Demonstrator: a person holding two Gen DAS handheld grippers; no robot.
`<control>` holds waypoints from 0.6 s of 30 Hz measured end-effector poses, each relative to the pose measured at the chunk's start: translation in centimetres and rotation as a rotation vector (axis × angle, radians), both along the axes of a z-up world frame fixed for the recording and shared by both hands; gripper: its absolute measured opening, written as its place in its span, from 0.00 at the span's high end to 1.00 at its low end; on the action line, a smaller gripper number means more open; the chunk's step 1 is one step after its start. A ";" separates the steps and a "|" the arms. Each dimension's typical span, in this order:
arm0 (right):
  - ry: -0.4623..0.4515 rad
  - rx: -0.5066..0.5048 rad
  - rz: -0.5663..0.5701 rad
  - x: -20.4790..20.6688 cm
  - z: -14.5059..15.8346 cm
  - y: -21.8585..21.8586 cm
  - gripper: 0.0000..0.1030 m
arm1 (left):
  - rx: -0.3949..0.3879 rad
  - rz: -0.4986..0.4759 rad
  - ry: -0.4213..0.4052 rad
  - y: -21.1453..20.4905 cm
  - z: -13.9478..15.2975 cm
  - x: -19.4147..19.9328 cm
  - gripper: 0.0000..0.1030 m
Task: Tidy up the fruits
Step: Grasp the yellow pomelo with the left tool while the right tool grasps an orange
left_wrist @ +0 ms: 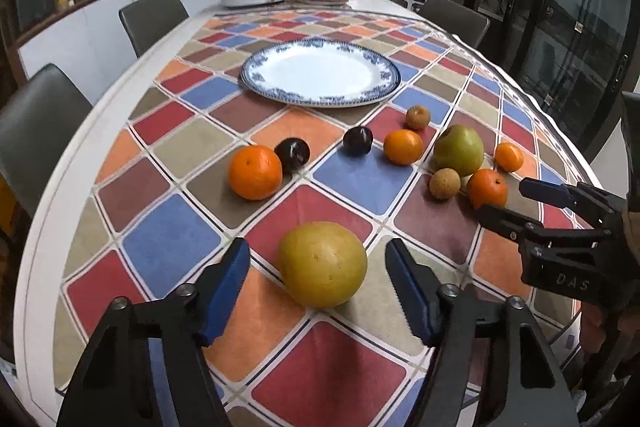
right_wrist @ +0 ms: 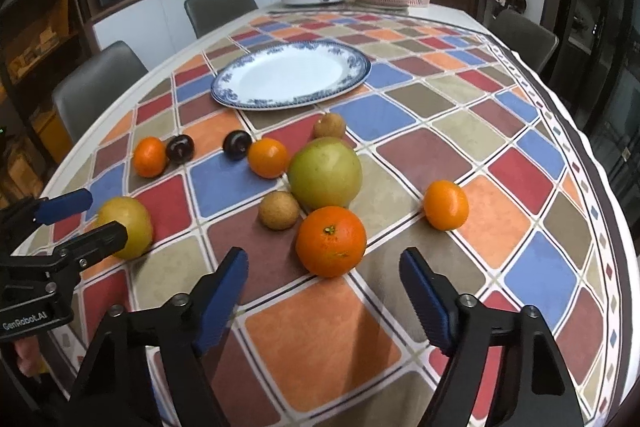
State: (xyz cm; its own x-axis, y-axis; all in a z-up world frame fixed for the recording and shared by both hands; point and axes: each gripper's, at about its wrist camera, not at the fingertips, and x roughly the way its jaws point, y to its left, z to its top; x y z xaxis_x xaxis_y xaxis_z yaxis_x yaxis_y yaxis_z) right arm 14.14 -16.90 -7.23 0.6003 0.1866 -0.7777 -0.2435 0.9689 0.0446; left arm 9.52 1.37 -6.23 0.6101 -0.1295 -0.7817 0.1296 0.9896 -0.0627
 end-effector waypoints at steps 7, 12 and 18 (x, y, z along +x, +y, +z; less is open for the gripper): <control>0.037 -0.006 0.007 1.3 -0.9 0.0 0.39 | -0.014 -0.012 0.039 -0.3 -1.1 1.0 0.50; 0.056 -0.013 0.015 1.9 -1.3 0.1 0.47 | -0.013 -0.013 0.041 -0.3 -1.2 1.2 0.50; 0.071 -0.007 0.023 2.2 -1.7 0.1 0.58 | -0.008 -0.015 0.039 -0.3 -1.2 1.5 0.51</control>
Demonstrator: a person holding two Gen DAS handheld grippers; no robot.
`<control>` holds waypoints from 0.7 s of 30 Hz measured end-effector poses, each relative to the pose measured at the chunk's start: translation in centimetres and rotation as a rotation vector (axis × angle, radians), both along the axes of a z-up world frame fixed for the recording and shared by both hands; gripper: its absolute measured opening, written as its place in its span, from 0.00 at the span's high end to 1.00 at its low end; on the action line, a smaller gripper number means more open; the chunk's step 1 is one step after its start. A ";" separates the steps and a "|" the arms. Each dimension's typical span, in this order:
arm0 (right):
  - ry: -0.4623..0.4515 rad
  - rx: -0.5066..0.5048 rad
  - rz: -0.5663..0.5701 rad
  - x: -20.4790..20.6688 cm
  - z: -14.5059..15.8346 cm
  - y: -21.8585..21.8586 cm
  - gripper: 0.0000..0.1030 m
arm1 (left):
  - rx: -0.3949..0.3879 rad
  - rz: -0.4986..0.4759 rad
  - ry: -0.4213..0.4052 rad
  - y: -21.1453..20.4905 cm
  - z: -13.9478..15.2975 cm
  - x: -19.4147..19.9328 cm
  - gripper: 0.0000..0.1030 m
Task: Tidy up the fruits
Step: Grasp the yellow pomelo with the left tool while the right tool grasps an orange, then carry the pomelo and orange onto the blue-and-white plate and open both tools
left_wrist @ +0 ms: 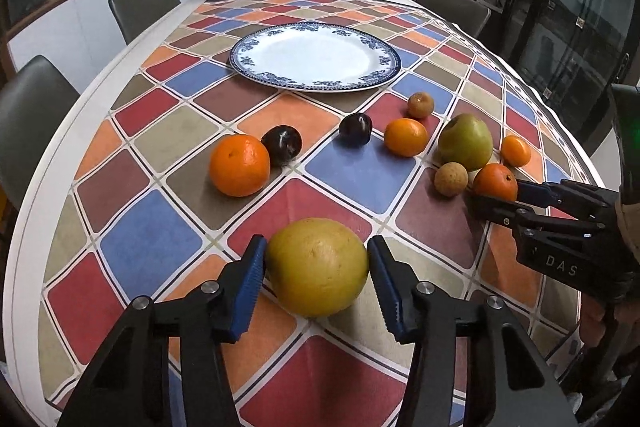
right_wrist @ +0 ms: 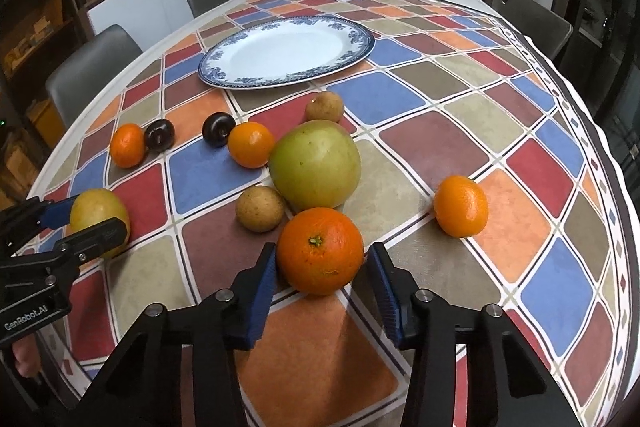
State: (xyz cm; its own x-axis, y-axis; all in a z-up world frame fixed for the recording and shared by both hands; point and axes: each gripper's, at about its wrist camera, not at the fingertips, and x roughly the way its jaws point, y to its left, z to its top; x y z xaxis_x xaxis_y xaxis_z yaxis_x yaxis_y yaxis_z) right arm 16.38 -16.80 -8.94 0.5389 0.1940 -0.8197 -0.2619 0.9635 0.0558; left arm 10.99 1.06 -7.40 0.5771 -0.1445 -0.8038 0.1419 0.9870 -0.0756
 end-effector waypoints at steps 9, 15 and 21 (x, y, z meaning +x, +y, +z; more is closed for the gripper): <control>-0.012 0.001 0.009 -0.4 0.6 0.0 0.59 | -0.010 -0.009 -0.017 -0.2 0.7 0.0 0.51; -0.072 0.017 0.039 -1.3 3.3 0.2 0.59 | -0.021 -0.034 -0.068 -0.5 2.9 0.3 0.51; -0.122 0.059 0.069 0.0 6.2 0.5 0.59 | -0.011 -0.066 -0.121 -0.7 5.1 2.0 0.51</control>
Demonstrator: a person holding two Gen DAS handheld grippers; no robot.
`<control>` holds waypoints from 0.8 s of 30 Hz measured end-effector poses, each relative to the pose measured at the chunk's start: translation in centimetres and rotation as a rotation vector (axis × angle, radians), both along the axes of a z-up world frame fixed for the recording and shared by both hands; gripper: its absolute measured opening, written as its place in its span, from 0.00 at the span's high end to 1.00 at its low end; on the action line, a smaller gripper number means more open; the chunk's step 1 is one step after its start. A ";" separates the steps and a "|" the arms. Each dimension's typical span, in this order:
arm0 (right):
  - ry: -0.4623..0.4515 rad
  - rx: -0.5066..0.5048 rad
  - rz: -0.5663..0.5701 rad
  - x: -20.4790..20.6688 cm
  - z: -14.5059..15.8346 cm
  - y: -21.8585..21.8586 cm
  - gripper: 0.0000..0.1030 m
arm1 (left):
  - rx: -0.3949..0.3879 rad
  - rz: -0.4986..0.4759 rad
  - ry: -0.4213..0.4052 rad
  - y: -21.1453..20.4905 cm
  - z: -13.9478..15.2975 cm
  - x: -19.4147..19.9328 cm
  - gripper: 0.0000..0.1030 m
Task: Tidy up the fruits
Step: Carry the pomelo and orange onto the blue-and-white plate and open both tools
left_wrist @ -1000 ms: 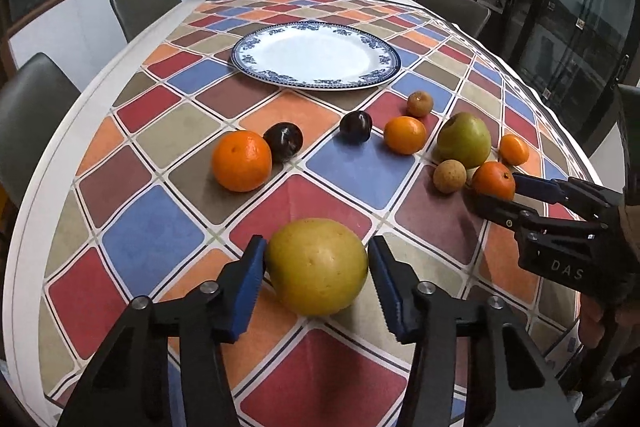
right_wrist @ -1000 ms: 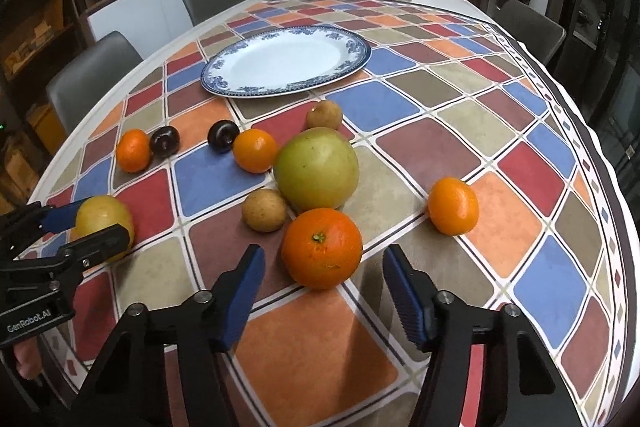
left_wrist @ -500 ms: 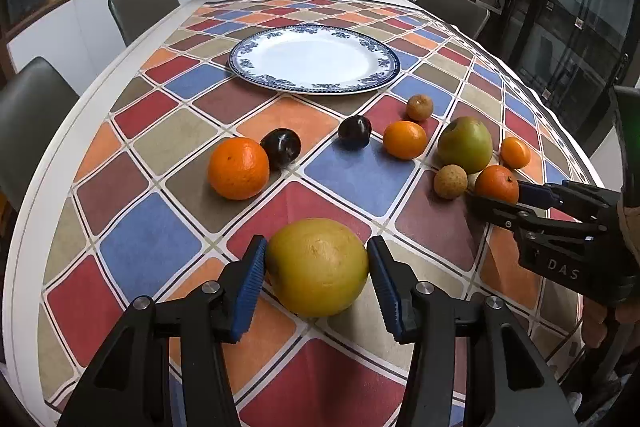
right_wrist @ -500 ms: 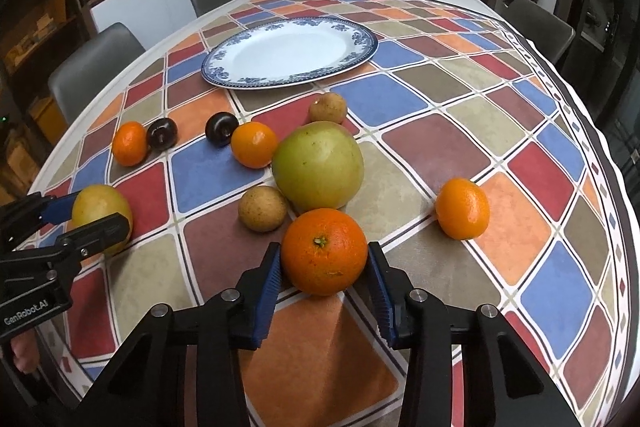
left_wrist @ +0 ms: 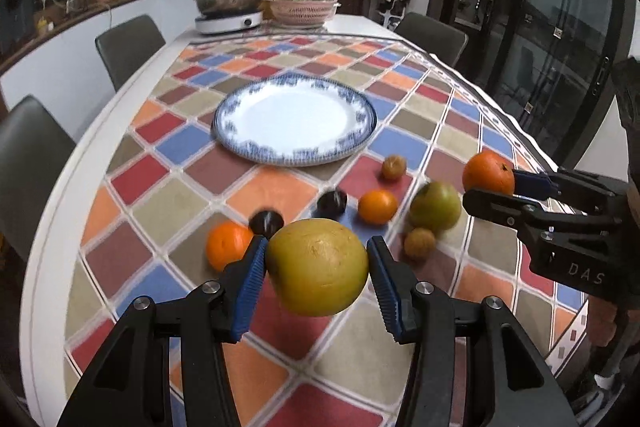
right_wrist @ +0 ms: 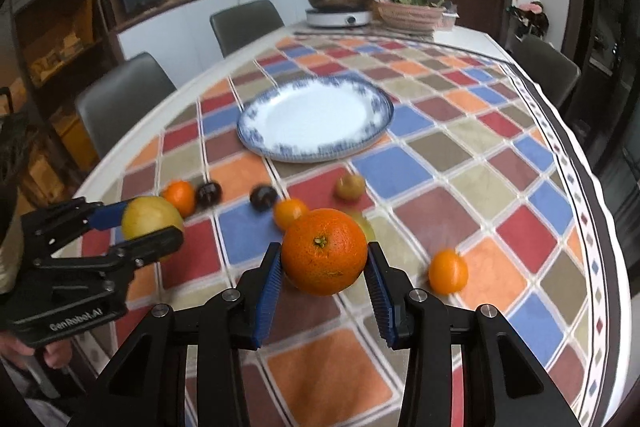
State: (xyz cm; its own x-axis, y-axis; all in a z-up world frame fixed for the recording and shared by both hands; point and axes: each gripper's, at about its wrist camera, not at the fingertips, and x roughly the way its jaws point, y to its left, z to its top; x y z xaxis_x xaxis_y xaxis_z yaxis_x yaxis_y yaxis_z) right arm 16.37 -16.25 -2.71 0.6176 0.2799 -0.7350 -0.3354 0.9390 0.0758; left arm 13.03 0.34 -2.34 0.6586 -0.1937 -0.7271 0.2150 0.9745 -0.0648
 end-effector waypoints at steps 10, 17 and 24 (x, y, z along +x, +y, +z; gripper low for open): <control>-0.047 -0.010 0.039 5.1 2.5 1.2 0.59 | 0.031 -0.043 -0.071 0.6 3.5 5.3 0.51; -0.058 -0.023 0.071 9.3 3.4 2.3 0.59 | 0.026 -0.075 -0.061 1.0 3.8 10.1 0.51; -0.044 -0.039 0.094 14.8 3.1 3.6 0.59 | 0.016 -0.078 -0.022 1.8 2.6 15.8 0.51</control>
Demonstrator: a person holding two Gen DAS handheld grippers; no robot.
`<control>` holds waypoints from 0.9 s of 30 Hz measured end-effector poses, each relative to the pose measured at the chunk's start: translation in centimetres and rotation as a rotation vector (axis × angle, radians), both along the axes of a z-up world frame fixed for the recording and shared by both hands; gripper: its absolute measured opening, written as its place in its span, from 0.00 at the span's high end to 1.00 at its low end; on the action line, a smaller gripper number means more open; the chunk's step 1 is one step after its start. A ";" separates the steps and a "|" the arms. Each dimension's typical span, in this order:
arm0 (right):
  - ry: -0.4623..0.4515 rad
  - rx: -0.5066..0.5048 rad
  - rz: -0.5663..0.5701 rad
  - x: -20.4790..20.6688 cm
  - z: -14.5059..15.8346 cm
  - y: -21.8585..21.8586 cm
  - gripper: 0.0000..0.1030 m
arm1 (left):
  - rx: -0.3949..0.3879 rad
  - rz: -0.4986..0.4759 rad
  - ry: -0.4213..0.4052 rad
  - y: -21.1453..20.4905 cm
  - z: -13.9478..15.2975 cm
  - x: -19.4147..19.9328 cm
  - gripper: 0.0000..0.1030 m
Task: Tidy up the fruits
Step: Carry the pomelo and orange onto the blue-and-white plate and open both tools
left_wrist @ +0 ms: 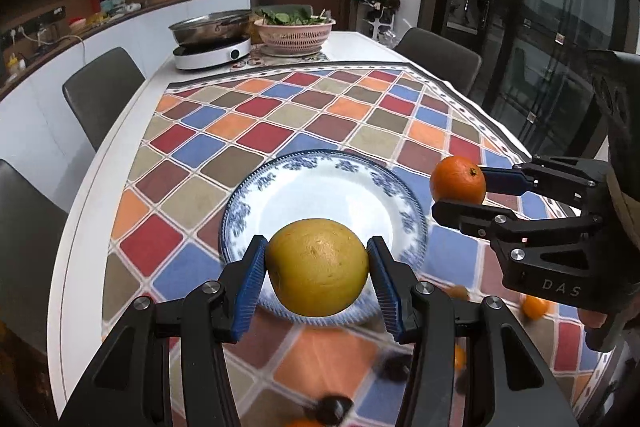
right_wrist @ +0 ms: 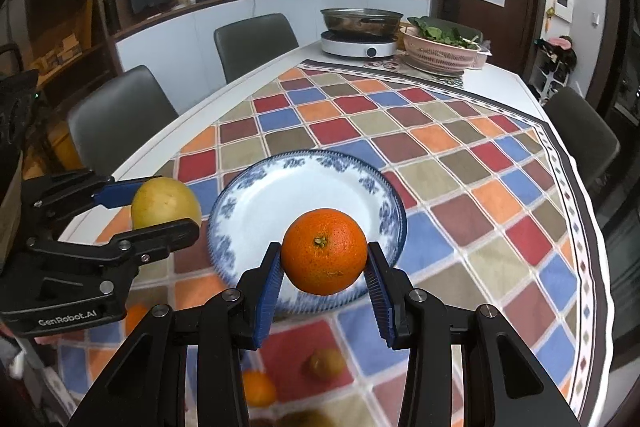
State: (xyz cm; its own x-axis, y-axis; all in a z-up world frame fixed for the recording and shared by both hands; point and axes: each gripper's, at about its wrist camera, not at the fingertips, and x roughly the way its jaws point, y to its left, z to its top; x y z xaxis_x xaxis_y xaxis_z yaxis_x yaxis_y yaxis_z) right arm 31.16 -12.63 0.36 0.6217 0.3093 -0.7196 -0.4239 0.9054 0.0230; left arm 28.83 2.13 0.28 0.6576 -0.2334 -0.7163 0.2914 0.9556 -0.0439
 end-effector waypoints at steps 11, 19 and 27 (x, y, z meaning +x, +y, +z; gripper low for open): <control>0.077 -0.043 0.022 7.1 -3.3 1.4 0.59 | 0.014 -0.004 0.082 0.3 -3.1 7.7 0.51; 0.133 -0.072 0.012 10.2 -5.7 1.7 0.59 | 0.029 0.011 0.148 0.2 -5.4 11.1 0.51; 0.163 -0.086 0.002 11.8 -7.1 1.8 0.59 | 0.035 0.025 0.197 0.1 -7.0 12.9 0.51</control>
